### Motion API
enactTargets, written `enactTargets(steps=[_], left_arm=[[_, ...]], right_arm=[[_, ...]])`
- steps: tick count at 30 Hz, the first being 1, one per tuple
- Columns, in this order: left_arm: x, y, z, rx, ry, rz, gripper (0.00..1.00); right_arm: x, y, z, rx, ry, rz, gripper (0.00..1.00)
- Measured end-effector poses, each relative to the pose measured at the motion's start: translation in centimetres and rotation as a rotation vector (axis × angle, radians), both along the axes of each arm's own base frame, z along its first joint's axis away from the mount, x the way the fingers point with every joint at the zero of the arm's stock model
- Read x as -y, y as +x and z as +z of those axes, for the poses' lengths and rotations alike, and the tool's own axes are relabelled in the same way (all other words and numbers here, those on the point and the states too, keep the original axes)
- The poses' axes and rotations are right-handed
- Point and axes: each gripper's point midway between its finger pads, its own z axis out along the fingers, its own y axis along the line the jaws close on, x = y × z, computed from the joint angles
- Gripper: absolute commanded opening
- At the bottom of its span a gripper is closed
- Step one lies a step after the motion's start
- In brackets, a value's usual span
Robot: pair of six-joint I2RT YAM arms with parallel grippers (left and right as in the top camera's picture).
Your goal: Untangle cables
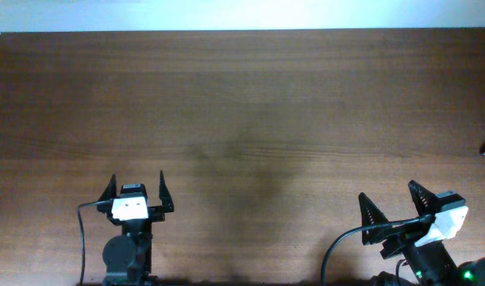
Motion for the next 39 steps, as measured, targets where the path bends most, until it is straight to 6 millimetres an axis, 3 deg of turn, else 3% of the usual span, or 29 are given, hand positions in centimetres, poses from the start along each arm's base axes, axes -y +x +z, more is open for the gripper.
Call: enactTargets(steps=[22,26,30,32,35,36,37,39], left_arm=[[0.1,0.0,0.0,0.0,0.002,-0.003,0.99],[0.1,0.0,0.0,0.0,0.002,-0.004,0.99],[0.1,0.0,0.0,0.001,0.002,-0.006,0.99],[0.2,0.0,0.0,0.001,0.002,-0.01,0.99],[0.2,0.0,0.0,0.002,0.002,-0.014,0.99],[0.2,0.0,0.0,0.001,0.002,-0.014,0.99],[0.3,0.0,0.0,0.001,0.002,-0.015,0.99],[0.3,0.0,0.0,0.002,0.002,-0.015,0.99]], right_arm=[[0.0,0.0,0.0,0.0,-0.001,-0.001,0.99],[1.4,0.2,-0.8,-0.034,-0.011,-0.087,0.99],[1.9,2.3,-0.6,0.091,-0.075,-0.083,0.99],[0.5,4.5,-3.0,0.165,-0.092,-0.01,0.99],[-0.3,5.7,-3.8,0.392,-0.111,0.004,0.99],[-0.2,5.6,-4.0,0.453,-0.111,-0.008,0.99],[0.2,5.8,-5.6,0.475,-0.103,-0.038,0.99],[1.2,6.4,-7.4,0.427,-0.085,-0.092,0.99]])
